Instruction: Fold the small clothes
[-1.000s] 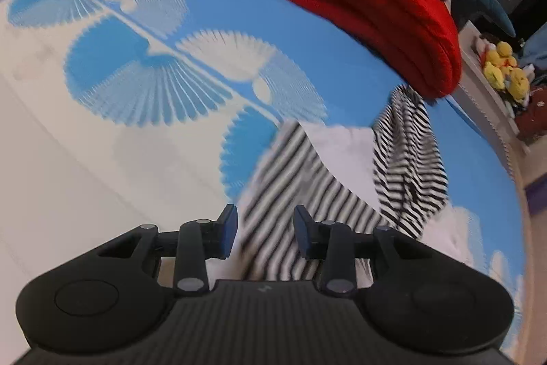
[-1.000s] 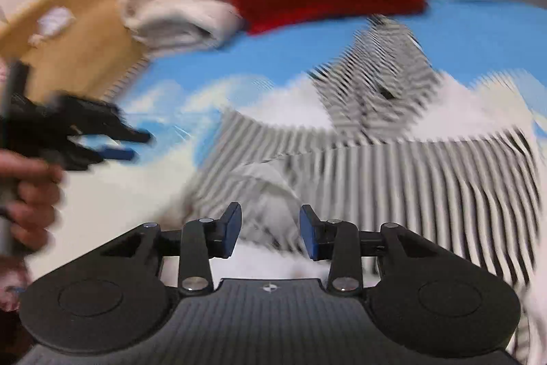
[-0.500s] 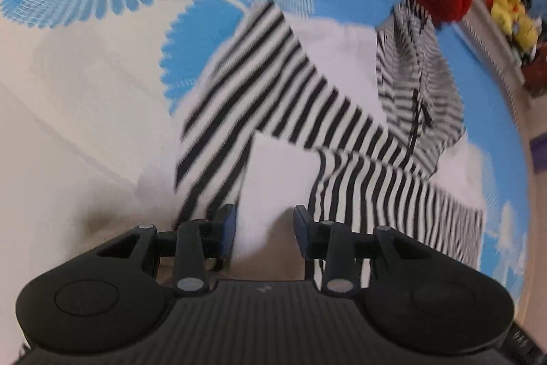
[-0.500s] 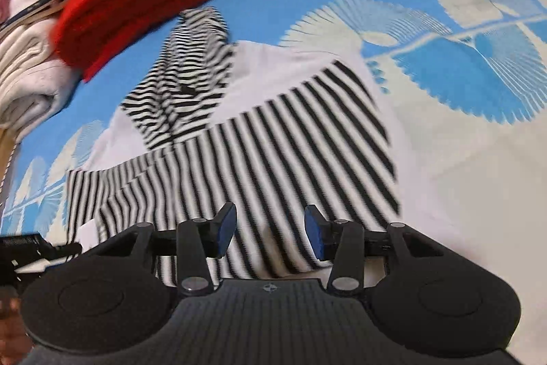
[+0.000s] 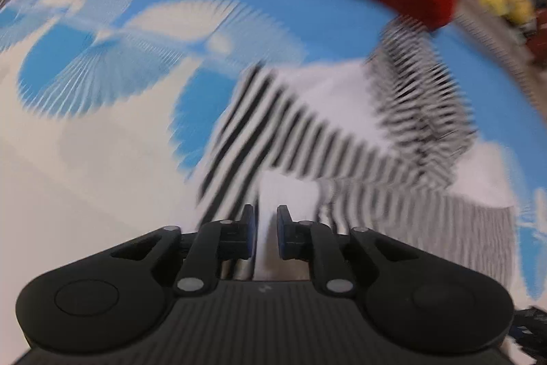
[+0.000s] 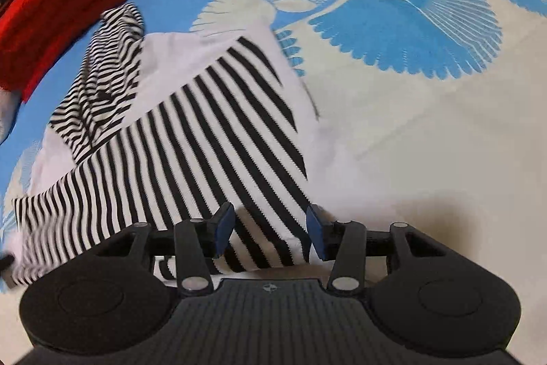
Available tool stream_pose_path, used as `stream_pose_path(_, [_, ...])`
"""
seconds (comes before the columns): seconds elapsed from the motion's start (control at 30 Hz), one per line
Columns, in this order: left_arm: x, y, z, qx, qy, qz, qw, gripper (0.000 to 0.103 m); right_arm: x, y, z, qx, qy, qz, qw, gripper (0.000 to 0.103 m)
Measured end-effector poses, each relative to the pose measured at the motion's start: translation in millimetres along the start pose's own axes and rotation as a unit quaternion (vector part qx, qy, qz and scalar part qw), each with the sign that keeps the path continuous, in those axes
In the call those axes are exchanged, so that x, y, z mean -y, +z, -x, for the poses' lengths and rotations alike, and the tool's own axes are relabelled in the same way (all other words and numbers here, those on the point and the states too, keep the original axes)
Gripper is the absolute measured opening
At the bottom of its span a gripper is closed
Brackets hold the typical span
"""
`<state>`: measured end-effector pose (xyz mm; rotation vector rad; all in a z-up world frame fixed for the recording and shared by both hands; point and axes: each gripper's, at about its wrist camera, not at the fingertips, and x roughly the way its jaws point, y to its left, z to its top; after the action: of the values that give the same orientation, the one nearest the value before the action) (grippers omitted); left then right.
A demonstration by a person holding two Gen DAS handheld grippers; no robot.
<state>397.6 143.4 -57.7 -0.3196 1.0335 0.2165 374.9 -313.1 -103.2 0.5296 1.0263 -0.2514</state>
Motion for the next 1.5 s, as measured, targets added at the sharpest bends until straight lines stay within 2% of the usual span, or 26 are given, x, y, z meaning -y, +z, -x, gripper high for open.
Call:
stream_pose_path(0.03, [1,0,1,0.002,0.004,-0.004,1.0,0.018,0,0,2,0.003,-0.003,-0.004,1.0,0.048])
stream_pose_path(0.07, [4,1,6,0.012,0.001,-0.012,0.9999,0.026,-1,0,5,0.009,-0.006,-0.002,1.0,0.049])
stream_pose_path(0.13, [13,0,18,0.036,-0.022,-0.037,0.9984,0.034,-4,0,10,0.023,-0.012,0.008,1.0,0.049])
stream_pose_path(0.2, [21,-7,19,0.034,-0.045,-0.06,0.9966,0.04,-3,0,6,0.018,-0.019,0.012,1.0,0.049])
stream_pose_path(0.23, [23,-11,10,0.011,-0.05,-0.068,0.9964,0.045,1,0,1,0.01,-0.037,0.005,0.999,0.049])
stream_pose_path(0.3, [24,-24,-18,-0.067,-0.045,-0.077,0.9938,0.046,12,0,-7,0.001,-0.063,-0.017,0.998,0.048])
stream_pose_path(0.33, [23,-28,-23,-0.073,-0.04,-0.08,0.9933,0.046,14,0,-6,0.007,-0.066,-0.022,0.998,0.048])
stream_pose_path(0.4, [30,-25,-9,-0.046,-0.021,-0.097,0.994,0.046,12,2,1,0.013,-0.073,-0.025,0.997,0.048])
stream_pose_path(0.47, [37,-16,12,-0.005,-0.036,-0.103,0.994,0.047,7,5,14,0.025,-0.047,-0.034,0.998,0.048])
stream_pose_path(0.53, [39,-7,34,0.037,-0.049,-0.097,0.9934,0.049,-3,8,25,0.042,-0.035,-0.013,0.998,0.048])
stream_pose_path(0.6, [39,4,53,0.062,-0.056,-0.093,0.9921,0.053,-15,12,37,0.066,-0.021,0.018,0.997,0.048])
stream_pose_path(0.73, [26,22,92,0.091,-0.055,-0.114,0.9878,0.053,-28,19,59,0.107,-0.009,0.065,0.992,0.048])
stream_pose_path(0.77, [26,32,95,0.09,-0.054,-0.12,0.9872,0.053,-29,22,65,0.118,-0.004,0.072,0.99,0.045])
stream_pose_path(0.9, [43,78,97,0.103,-0.055,-0.167,0.979,0.053,-27,33,81,0.148,0.002,0.102,0.984,0.015])
stream_pose_path(0.93, [51,93,93,0.11,-0.062,-0.18,0.9756,0.052,-26,34,82,0.152,0.003,0.109,0.982,0.012])
stream_pose_path(1.0, [70,121,79,0.117,-0.073,-0.199,0.9703,0.047,-24,34,81,0.149,0.003,0.116,0.982,0.01])
stream_pose_path(1.07, [92,152,50,0.101,-0.086,-0.206,0.9696,0.034,-23,35,79,0.141,0.005,0.116,0.983,0.01])
stream_pose_path(1.13, [114,178,15,0.088,-0.096,-0.214,0.9681,0.028,-21,35,77,0.132,0.006,0.122,0.984,0.01])
stream_pose_path(1.23, [149,209,-47,0.076,-0.081,-0.236,0.9654,0.028,-18,34,75,0.123,0.008,0.12,0.985,0.01])
stream_pose_path(1.33, [170,231,-107,0.06,-0.072,-0.211,0.973,0.028,-11,31,73,0.116,0.002,0.124,0.986,0.01])
stream_pose_path(1.5, [186,248,-178,0.054,-0.07,-0.167,0.982,0.031,0,27,60,0.093,-0.02,0.127,0.987,0.01])
